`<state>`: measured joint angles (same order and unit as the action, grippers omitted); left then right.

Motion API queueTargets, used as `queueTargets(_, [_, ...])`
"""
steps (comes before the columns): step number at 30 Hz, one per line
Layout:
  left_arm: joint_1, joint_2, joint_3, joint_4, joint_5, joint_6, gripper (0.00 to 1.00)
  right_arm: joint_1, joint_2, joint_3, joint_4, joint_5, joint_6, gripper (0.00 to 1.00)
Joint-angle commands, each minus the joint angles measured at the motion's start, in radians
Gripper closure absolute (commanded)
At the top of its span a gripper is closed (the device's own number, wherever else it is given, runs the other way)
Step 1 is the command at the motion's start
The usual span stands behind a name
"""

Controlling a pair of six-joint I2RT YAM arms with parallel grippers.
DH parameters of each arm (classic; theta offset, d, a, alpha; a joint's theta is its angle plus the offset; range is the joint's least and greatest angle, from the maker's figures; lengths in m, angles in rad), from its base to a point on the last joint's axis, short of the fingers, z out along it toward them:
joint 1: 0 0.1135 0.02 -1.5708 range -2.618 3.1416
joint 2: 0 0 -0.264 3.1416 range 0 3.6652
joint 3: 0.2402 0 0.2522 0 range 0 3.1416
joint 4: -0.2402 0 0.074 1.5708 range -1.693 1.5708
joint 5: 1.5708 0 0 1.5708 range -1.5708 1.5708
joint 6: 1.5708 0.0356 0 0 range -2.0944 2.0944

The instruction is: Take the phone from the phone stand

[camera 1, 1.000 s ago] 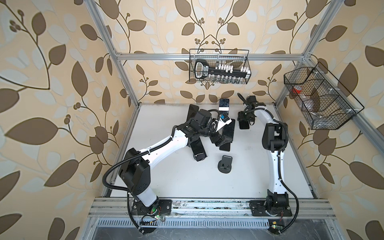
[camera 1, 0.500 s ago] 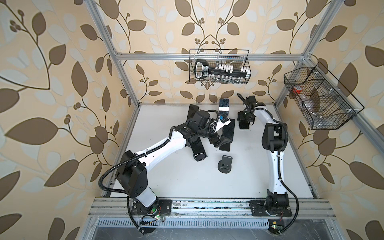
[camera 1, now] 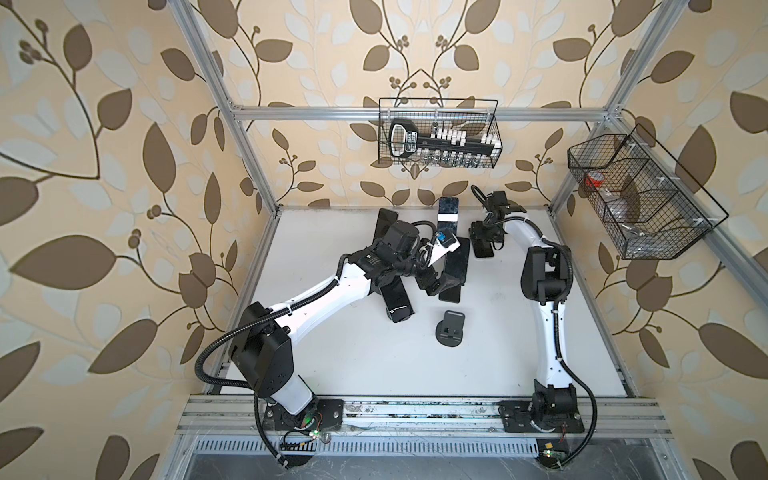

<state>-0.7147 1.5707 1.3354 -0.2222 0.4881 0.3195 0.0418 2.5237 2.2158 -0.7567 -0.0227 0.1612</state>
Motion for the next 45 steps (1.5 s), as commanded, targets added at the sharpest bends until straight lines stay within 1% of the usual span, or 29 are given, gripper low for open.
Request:
queueTargets(1, [-0.008,-0.05,-0.002,0.014,-0.001,0.023,0.06,0.019,0.101,-0.042,-0.079,-0.057,0.047,0.25])
queueTargets(10, [-0.008,-0.058,-0.004,0.002,-0.006,0.023,0.06,0.024,0.096,-0.052,-0.087,-0.033,0.088,0.26])
queueTargets(19, [-0.008,-0.08,-0.014,0.001,-0.013,0.027,0.06,0.023,0.068,-0.058,-0.083,-0.074,0.107,0.25])
queueTargets(23, [-0.008,-0.09,-0.021,0.006,-0.015,0.029,0.06,0.023,0.056,-0.053,-0.089,-0.046,0.109,0.23])
queueTargets(28, [-0.009,-0.109,-0.043,0.014,-0.015,0.027,0.06,0.023,0.037,-0.056,-0.097,-0.044,0.103,0.21])
queueTargets(39, [-0.008,-0.121,-0.061,0.006,-0.003,0.016,0.06,0.023,-0.005,-0.115,-0.101,-0.006,0.087,0.2])
queueTargets(40, [-0.009,-0.155,-0.062,0.005,-0.003,0.014,0.06,0.023,-0.009,-0.119,-0.1,-0.009,0.087,0.2])
queueTargets(45, [-0.008,-0.173,-0.074,0.006,0.003,-0.001,0.06,0.023,-0.024,-0.14,-0.092,-0.008,0.089,0.2])
